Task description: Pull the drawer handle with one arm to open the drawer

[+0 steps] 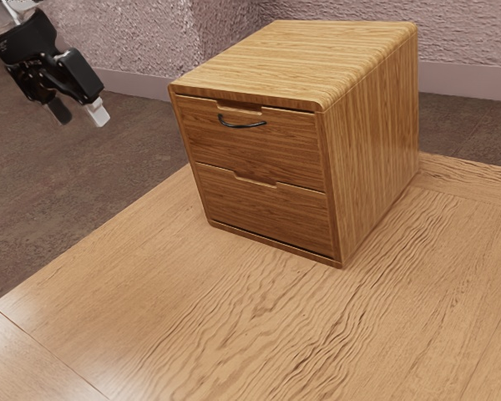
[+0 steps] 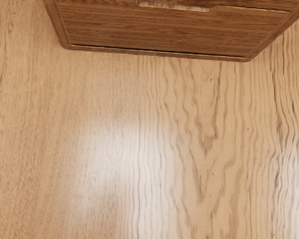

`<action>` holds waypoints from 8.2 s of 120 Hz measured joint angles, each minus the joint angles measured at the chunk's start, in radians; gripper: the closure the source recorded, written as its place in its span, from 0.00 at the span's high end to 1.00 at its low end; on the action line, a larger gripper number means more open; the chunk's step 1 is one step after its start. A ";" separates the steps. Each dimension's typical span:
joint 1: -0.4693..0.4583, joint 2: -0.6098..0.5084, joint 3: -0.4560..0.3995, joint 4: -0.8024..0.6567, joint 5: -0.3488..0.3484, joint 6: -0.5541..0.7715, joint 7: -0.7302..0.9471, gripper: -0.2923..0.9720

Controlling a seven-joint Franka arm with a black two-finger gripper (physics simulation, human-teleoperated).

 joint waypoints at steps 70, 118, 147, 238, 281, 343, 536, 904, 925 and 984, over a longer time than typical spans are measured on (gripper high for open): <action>0.144 0.046 -0.018 -0.038 0.032 0.044 0.064 0.75; -0.014 0.072 -0.055 -0.109 0.086 0.122 0.353 0.75; -0.088 0.048 -0.133 -0.156 0.188 0.281 0.543 0.75; 0.020 0.076 -0.168 -0.240 0.274 0.563 0.978 0.75; -0.056 0.098 -0.151 -0.282 0.279 0.678 1.098 0.75; -0.042 0.139 -0.146 -0.275 0.278 0.701 1.183 0.75; -0.076 0.133 -0.217 -0.235 0.266 0.727 1.229 0.52; -0.012 0.084 -0.205 -0.387 0.265 0.828 1.221 0.20; -0.018 -0.005 -0.201 -0.487 0.269 0.834 1.217 0.21; 0.231 -0.289 -0.120 -0.669 0.266 0.726 1.190 0.43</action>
